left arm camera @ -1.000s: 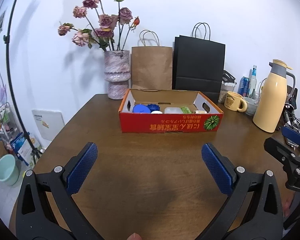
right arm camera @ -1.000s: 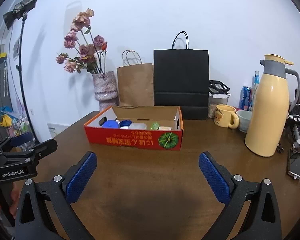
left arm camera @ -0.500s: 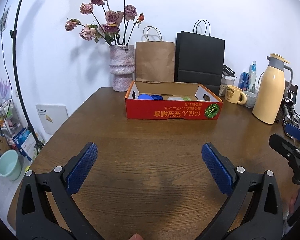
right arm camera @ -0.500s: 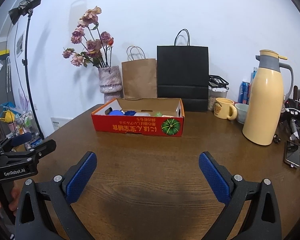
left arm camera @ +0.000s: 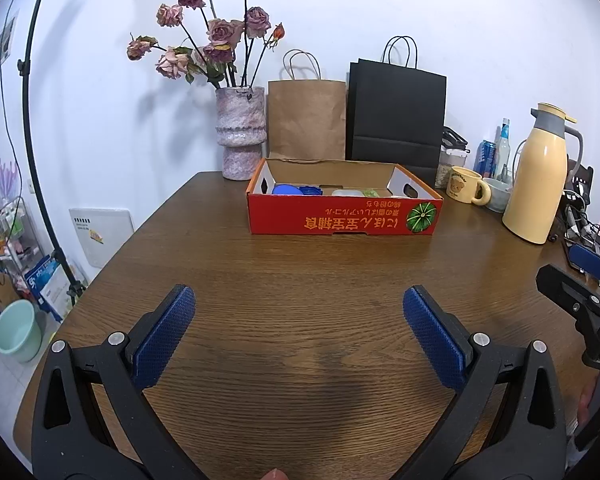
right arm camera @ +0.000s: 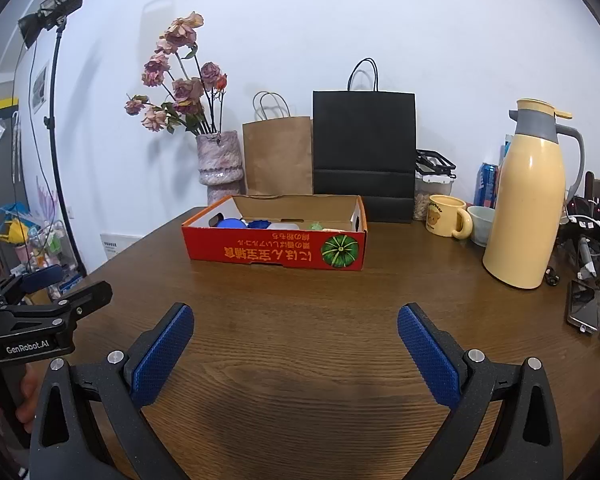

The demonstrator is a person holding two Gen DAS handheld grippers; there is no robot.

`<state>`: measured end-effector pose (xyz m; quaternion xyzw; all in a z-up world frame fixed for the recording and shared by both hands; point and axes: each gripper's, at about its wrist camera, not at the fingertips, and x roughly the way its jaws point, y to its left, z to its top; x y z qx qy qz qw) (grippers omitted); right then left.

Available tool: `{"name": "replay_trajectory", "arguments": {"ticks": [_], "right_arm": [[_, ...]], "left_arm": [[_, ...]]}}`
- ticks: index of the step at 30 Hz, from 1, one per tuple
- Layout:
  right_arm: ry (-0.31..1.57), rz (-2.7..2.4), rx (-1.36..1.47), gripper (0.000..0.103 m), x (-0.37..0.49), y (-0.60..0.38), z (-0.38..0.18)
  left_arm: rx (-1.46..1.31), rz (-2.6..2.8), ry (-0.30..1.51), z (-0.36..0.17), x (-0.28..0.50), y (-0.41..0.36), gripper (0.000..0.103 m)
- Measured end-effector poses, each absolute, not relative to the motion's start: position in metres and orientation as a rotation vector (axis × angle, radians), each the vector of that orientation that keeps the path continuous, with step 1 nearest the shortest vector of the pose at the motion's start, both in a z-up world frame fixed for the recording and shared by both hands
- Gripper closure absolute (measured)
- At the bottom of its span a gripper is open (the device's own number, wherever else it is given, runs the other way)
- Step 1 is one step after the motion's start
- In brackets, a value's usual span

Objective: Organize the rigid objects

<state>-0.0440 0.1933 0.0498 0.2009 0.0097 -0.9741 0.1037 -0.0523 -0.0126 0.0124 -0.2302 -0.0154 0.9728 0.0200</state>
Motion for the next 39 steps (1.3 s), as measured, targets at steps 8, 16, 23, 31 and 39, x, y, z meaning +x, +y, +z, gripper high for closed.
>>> {"name": "replay_trajectory", "arguments": {"ticks": [8,16,23,31,39], "right_arm": [[0.037,-2.874,0.582,0.0,-0.0428,0.1914,0.0507],[0.045,-2.876,0.566,0.0,-0.0405,0.1894,0.0525],[0.05,-2.876,0.558,0.0,-0.0394,0.1885,0.0539],[0.055,-2.876,0.561,0.0,-0.0396,0.1883,0.0544],[0.059,-2.872,0.568,0.0,-0.0407,0.1878,0.0529]], "left_arm": [[-0.714,3.014,-0.051,0.0126,-0.0524,-0.0132,0.0],[-0.711,3.013,-0.051,0.0123,-0.0521,-0.0126,0.0],[-0.713,3.009,-0.05,0.012,-0.0526,-0.0106,0.0],[-0.72,2.993,-0.051,0.0112,-0.0535,-0.0093,0.0],[-0.72,2.982,-0.051,0.0113,-0.0541,-0.0091,0.0]]}}
